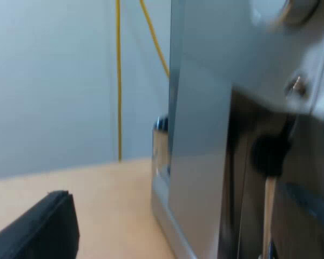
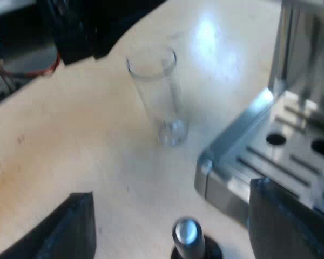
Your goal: Pour the beans into the coffee machine
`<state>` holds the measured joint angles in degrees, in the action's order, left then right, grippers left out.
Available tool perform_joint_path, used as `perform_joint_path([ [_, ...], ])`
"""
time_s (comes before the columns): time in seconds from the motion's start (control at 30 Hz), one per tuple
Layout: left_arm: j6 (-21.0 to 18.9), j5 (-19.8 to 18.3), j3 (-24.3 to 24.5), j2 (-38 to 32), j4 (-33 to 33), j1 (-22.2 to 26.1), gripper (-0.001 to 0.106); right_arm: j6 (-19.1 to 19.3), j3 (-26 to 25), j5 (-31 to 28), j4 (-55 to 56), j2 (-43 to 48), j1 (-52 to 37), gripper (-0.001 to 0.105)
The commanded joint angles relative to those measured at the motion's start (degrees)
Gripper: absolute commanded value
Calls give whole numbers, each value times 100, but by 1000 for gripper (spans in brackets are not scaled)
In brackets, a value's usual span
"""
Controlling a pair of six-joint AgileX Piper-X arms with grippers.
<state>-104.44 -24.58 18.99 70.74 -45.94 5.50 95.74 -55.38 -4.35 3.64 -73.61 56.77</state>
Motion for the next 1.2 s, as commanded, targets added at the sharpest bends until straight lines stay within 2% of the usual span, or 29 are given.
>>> perform_joint_path([
  [0.03, -78, 166, 42, -413, 296, 5, 75, 64, -278, 33, 118, 66, -68, 62],
  [0.2, -63, 215, 248, -1039, 1057, 5, 75, 22, -687, 30, 450, 66, -164, 62],
  [0.37, 3, 338, 734, -1708, 2023, 5, 75, -5, -1087, 64, 662, 66, -283, 62],
  [0.6, 239, 338, 1520, -2305, 3489, 5, 75, -4, -1673, 56, 1349, 66, -633, 62],
  [0.77, 324, 338, 1910, -2552, 4047, 5, 75, -4, -2056, 69, 1715, 122, -972, 62],
  [0.9, 324, 338, 2347, -2715, 4713, 5, 75, 27, -2110, 69, 1820, 319, -1258, 62],
  [1.03, 324, 508, 2743, -2738, 5428, 5, 75, 50, -2110, 69, 2197, 704, -1751, 62],
  [1.17, 324, 553, 2949, -2738, 5649, 5, 75, 135, -2110, 69, 2555, 1064, -2180, 62],
  [1.2, 324, 553, 2996, -2738, 5668, 5, 75, 270, -2110, 69, 2700, 1225, -2345, 62],
])
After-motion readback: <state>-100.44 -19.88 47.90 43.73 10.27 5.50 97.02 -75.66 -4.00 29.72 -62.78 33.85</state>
